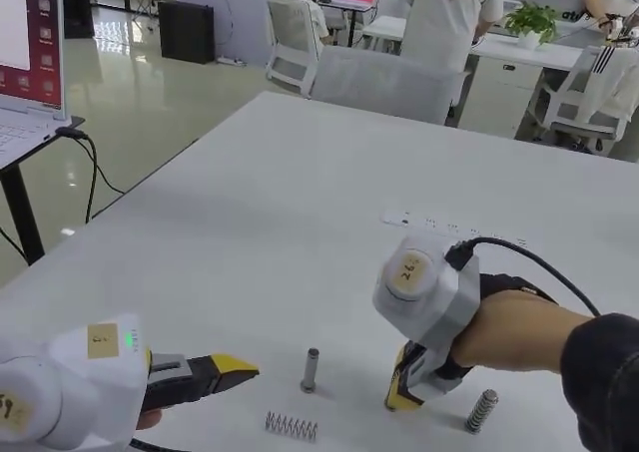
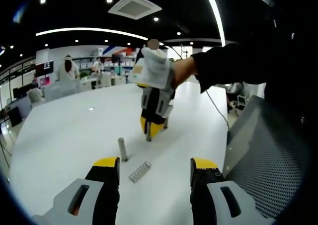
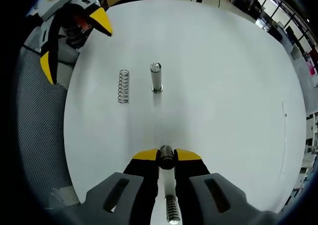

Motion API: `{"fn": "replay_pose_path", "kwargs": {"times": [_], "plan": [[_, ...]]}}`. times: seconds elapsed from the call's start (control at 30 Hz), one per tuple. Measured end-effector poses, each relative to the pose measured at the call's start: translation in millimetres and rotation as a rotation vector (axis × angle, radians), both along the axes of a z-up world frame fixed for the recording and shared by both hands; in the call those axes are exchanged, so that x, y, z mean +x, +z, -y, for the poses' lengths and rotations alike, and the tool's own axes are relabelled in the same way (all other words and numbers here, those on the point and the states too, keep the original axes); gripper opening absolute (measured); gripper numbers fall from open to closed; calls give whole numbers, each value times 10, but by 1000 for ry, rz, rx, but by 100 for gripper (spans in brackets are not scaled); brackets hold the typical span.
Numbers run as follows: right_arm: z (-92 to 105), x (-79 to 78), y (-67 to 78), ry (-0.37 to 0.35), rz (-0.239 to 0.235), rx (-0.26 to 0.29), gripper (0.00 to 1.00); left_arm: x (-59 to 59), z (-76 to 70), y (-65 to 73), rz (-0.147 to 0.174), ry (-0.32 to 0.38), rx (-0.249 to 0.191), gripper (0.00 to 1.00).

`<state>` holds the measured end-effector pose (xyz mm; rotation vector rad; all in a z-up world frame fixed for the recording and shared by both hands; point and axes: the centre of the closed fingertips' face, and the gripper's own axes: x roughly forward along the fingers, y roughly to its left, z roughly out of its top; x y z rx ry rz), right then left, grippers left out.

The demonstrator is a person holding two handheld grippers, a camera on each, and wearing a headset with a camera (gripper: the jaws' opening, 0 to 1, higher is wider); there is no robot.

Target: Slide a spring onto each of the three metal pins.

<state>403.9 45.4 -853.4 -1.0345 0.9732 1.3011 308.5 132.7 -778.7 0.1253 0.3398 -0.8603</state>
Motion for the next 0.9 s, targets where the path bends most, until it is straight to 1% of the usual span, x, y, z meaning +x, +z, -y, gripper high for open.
{"fn": "replay_pose_path", "kwargs": {"times": [0.1, 0.3, 0.6, 0.83, 0.9], "plan": [[9, -10, -15, -1, -2, -1, 9, -1, 4, 6, 1, -2, 1, 52], [11, -11, 7, -2, 3, 9, 11, -6, 12, -3, -3, -6, 4, 52], [-28, -49, 107, 12, 16, 35, 17, -10, 21, -18, -6, -10, 10, 51], [-84, -98, 177, 39, 24, 49, 20, -13, 16, -18, -3, -11, 17, 51], [-116, -111, 202, 54, 35, 54, 20, -17, 15, -21, -3, -11, 18, 51]]}}
